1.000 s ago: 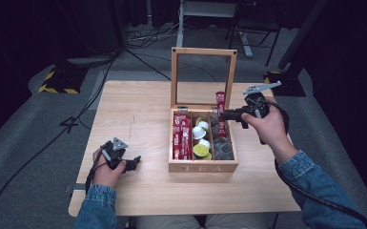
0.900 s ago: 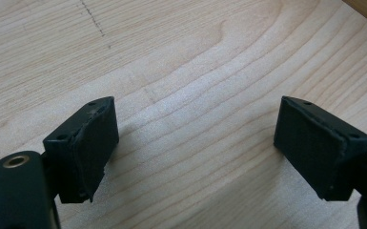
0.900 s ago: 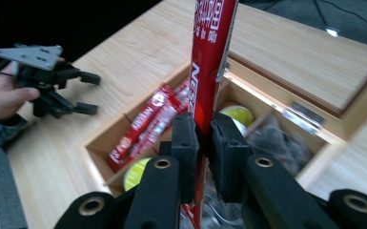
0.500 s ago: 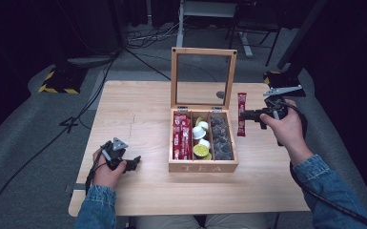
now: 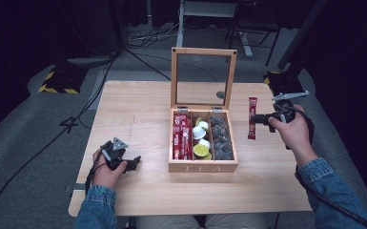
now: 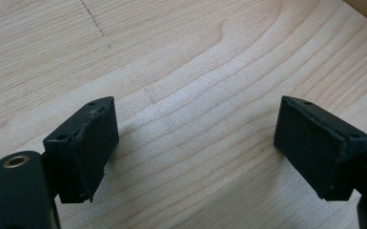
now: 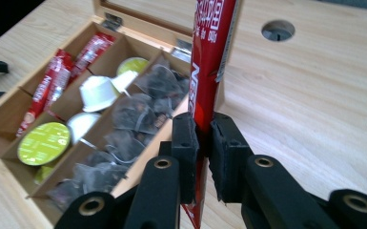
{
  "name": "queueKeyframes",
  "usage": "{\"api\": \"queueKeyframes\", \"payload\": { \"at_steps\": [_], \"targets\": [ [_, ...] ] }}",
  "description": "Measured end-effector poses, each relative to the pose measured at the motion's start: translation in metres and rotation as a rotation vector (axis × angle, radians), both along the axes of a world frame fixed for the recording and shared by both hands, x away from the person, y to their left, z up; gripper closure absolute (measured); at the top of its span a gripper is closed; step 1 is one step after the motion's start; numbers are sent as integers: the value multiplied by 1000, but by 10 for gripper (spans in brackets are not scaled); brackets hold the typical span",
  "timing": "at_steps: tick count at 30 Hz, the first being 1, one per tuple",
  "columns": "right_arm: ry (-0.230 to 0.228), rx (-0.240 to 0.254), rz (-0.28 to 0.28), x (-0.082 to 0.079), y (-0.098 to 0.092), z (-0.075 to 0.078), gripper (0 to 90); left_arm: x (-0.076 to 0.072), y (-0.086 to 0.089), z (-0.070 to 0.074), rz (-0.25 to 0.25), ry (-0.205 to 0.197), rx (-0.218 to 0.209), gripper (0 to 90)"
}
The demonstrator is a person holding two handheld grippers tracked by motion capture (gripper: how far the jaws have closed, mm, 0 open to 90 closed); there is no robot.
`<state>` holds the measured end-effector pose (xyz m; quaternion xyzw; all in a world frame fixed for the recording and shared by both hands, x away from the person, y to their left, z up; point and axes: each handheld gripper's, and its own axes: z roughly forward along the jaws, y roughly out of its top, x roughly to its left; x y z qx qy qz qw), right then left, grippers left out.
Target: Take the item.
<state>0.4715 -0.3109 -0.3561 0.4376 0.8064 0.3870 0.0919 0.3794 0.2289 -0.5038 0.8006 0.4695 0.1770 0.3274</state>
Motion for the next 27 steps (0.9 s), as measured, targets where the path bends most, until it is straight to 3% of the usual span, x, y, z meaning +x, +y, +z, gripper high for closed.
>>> {"api": "queueKeyframes", "payload": {
  "at_steps": [11,27],
  "targets": [
    [53,-9,-45,6,-15,-28,810,0,0,0,0,0,0,155],
    [196,26,-55,10,-23,-70,810,0,0,0,0,0,0,155]
  ]
}}
